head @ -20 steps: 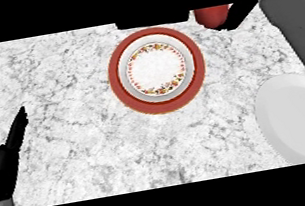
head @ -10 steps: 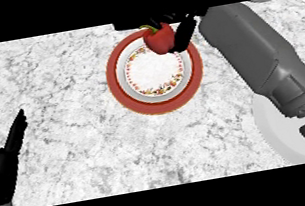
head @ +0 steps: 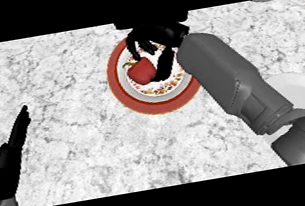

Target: Pick the bell pepper from the plate and place it in the plate

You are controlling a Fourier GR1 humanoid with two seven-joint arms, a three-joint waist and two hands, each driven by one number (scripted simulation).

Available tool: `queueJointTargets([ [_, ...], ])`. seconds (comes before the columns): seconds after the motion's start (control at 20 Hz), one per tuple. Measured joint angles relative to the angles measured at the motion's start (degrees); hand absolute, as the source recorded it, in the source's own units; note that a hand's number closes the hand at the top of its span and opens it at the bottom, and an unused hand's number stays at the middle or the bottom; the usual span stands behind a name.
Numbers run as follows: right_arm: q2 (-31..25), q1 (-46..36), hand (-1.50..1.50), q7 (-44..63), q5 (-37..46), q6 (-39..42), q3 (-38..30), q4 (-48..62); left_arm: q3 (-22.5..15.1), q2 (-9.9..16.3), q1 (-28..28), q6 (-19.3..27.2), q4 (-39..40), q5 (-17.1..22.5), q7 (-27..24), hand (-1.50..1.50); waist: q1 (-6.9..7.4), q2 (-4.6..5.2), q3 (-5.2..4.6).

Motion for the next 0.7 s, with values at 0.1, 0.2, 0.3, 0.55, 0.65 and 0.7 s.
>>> queueJointTargets([
  [0.1,0.7,-0.12,-1.5,2.41,-0.37,-0.7,-0.29,1.54,0.06,-0.14,0.54,-0.06,0.51,-0.12,-1.28,0.0,0.16,0.03,-0.01],
  [0.2,1.13,0.49,-1.5,3.51,-0.87,-1.76,-0.07,2.48,0.31,0.01,0.51,-0.56,0.08,0.21,-1.21,0.0,0.44,0.05,-0.01],
  [0.3,1.41,0.64,-1.5,3.54,-1.69,-2.35,-0.49,3.04,0.7,0.19,0.31,-0.97,0.49,0.43,-1.46,0.0,0.48,0.08,-0.01],
  [0.55,1.71,0.79,-1.5,2.92,-7.17,-2.95,-4.72,2.71,0.94,0.09,0.43,-0.88,0.93,0.01,-2.09,0.0,0.52,0.13,0.02],
  [0.65,1.43,0.3,-1.5,3.36,-9.84,-3.47,-7.69,2.75,0.85,-0.17,0.31,-0.71,1.05,-0.18,-2.08,0.0,0.39,0.18,0.02],
  [0.7,0.8,-0.01,-1.5,3.83,-11.06,-3.65,-9.13,2.9,0.96,-0.15,0.32,-0.8,0.93,-0.05,-1.92,0.0,0.39,0.21,0.02],
])
